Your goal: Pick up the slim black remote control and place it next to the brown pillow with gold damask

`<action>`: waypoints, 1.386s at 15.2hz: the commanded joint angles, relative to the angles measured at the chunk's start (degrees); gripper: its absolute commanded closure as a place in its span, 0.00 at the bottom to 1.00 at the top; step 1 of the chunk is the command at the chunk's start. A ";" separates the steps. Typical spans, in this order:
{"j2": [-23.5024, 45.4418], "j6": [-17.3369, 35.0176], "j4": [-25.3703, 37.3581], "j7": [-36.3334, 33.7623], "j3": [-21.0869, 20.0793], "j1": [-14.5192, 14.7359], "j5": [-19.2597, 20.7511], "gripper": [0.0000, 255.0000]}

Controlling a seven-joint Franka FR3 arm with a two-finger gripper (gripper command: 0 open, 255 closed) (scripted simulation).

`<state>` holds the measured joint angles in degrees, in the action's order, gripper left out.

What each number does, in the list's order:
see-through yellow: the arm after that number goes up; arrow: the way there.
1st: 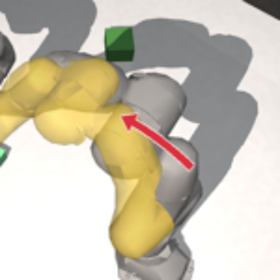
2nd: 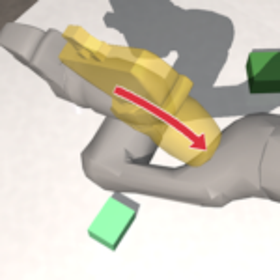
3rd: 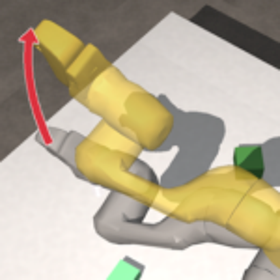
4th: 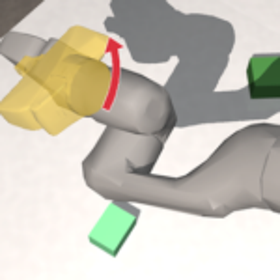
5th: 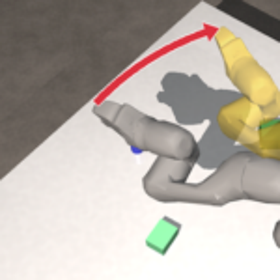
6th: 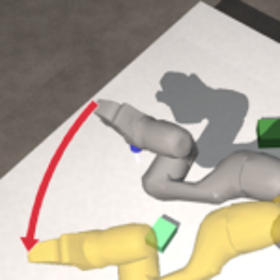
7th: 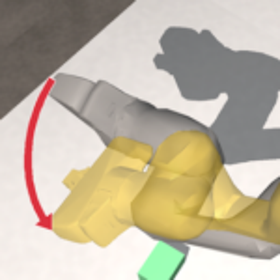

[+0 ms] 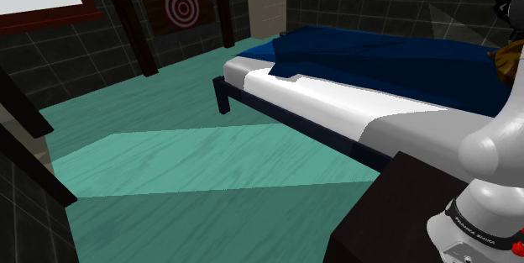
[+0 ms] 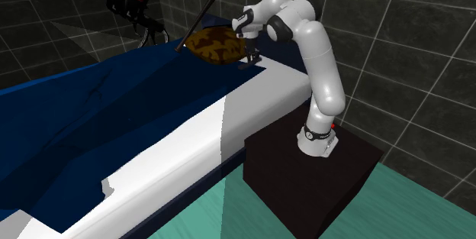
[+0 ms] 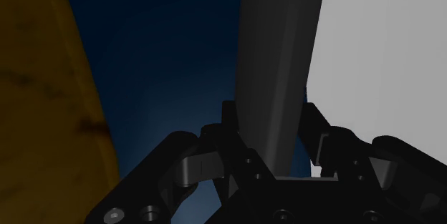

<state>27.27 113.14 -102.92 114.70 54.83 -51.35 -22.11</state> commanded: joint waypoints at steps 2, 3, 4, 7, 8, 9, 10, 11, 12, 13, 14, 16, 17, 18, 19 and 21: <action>1.08 1.75 -0.99 0.51 -0.79 -0.42 -1.06 1.00; 1.47 2.32 -1.28 0.72 -1.07 -0.61 -1.43 1.00; 1.86 2.88 -1.56 0.94 -1.36 -0.81 -1.80 1.00; 3.16 4.63 -2.37 1.63 -2.33 -1.46 -3.03 1.00; 3.15 4.64 -2.38 1.62 -2.33 -1.46 -3.02 1.00; 3.15 4.63 -2.37 1.62 -2.33 -1.46 -3.03 1.00; 3.16 4.63 -2.37 1.63 -2.33 -1.46 -3.03 1.00; 3.16 4.63 -2.37 1.63 -2.33 -1.46 -3.03 1.00; 3.16 4.63 -2.37 1.63 -2.33 -1.46 -3.03 1.00; 3.16 4.63 -2.37 1.63 -2.33 -1.46 -3.03 1.00; 3.16 4.63 -2.37 1.63 -2.33 -1.46 -3.03 1.00; 3.15 4.63 -2.37 1.62 -2.33 -1.46 -3.03 0.00; 3.15 4.63 -2.38 1.62 -2.33 -1.46 -3.02 0.00; 3.15 4.63 -2.38 1.62 -2.33 -1.46 -3.02 0.00; 3.15 4.63 -2.38 1.62 -2.33 -1.46 -3.02 0.00; 3.16 4.63 -2.37 1.63 -2.33 -1.46 -3.03 0.00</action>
<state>30.45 117.73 -105.35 116.33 52.51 -52.84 -25.13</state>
